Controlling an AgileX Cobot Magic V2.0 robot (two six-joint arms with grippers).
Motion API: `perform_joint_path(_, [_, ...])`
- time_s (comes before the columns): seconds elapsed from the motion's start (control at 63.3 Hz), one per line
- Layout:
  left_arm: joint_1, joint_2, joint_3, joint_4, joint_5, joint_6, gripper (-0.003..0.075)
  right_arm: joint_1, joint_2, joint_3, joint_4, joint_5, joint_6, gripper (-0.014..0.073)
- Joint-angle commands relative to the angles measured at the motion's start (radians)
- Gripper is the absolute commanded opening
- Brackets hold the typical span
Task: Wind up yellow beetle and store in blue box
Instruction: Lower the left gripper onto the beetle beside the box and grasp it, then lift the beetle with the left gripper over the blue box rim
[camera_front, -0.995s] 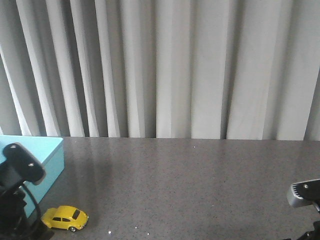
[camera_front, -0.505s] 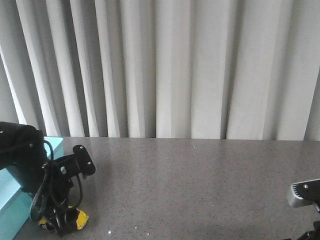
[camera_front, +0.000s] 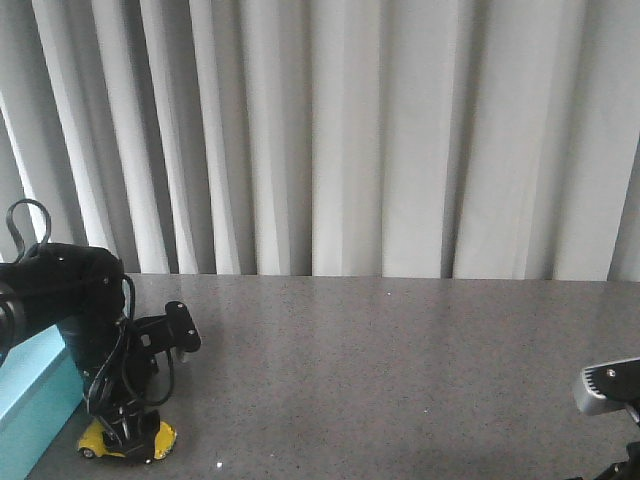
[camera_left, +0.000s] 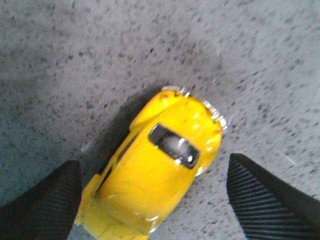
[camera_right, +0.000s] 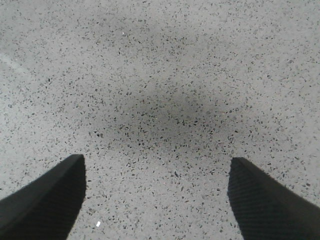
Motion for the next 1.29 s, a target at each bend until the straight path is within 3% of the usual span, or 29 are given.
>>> perform_joint_path(0.0, [0.008, -0.041, -0.034, -0.012, -0.006, 0.041, 0.0578, 0.001, -0.019, -0.024, -0.004, -0.051, -0.014, 0.0563])
perform_joint_path(0.363, [0.018, -0.009, -0.033, -0.012, -0.020, 0.084, 0.0559, 0.001, -0.019, -0.024, -0.004, -0.060, -0.017, 0.0563])
perform_joint_path(0.663, [0.018, -0.009, -0.032, -0.013, -0.017, 0.075, 0.0340, 0.001, -0.019, -0.024, -0.004, -0.070, -0.017, 0.0563])
perform_joint_path(0.853, [0.016, -0.029, -0.032, -0.014, 0.001, 0.042, 0.0253, 0.001, -0.019, -0.024, -0.004, -0.070, -0.017, 0.0563])
perform_joint_path(1.279, [0.018, -0.216, -0.135, -0.010, 0.000, -0.150, 0.0242, 0.001, -0.019, -0.024, -0.004, -0.084, -0.017, 0.0563])
